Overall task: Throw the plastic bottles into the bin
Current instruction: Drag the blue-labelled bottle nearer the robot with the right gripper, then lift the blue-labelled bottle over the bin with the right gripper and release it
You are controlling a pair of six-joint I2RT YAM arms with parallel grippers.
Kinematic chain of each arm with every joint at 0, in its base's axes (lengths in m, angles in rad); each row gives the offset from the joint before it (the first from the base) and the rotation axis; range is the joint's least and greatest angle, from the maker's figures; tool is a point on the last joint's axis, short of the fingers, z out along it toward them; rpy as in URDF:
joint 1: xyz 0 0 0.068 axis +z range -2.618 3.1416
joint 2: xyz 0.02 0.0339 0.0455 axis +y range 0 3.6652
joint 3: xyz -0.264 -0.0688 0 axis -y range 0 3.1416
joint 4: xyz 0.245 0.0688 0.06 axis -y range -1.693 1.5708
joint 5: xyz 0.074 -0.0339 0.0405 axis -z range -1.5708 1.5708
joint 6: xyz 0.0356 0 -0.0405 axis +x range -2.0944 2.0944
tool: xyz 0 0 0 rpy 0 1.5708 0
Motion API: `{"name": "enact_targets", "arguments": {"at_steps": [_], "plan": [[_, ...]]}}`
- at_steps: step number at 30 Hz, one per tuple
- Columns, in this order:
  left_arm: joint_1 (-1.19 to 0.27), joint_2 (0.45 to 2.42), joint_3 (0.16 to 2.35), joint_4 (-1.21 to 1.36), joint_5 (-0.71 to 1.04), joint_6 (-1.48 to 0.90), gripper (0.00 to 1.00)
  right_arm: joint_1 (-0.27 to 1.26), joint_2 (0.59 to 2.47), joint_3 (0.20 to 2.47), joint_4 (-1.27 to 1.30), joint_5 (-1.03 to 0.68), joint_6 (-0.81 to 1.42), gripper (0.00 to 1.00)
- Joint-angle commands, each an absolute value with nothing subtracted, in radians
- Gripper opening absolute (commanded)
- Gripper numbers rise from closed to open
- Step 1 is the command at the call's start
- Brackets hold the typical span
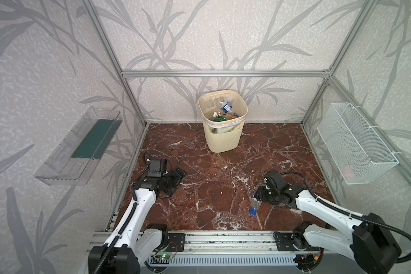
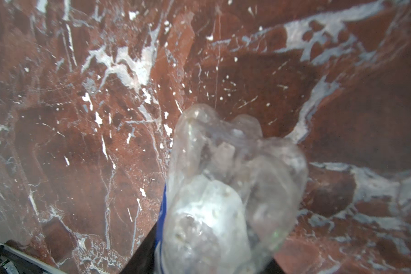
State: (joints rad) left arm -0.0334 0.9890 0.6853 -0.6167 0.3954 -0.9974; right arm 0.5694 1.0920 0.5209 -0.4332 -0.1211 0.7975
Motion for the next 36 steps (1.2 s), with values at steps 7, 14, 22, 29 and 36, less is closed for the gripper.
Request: {"name": "enact_targets", "arguments": {"at_steps": [7, 14, 22, 29, 36], "plan": [[-0.029, 0.986, 0.718, -0.63, 0.398, -0.991, 0.91, 0.542, 0.947, 0.536, -0.485, -0.103, 0.828, 0.46], [-0.029, 0.988, 0.727, -0.645, 0.395, -0.986, 0.91, 0.481, 0.892, 0.676, -0.482, -0.12, 0.8, 0.46], [-0.031, 1.008, 0.785, -0.658, 0.404, -0.999, 0.91, 0.424, 1.324, 1.575, -0.396, -0.201, 0.7, 0.5], [-0.03, 1.004, 0.867, -0.682, 0.42, -1.014, 0.91, 0.394, 2.065, 2.936, -1.214, -0.158, 0.652, 0.85], [-0.027, 0.958, 0.808, -0.656, 0.37, -1.014, 0.91, 0.498, 2.097, 3.169, -1.601, 0.077, 0.5, 0.87]]}}
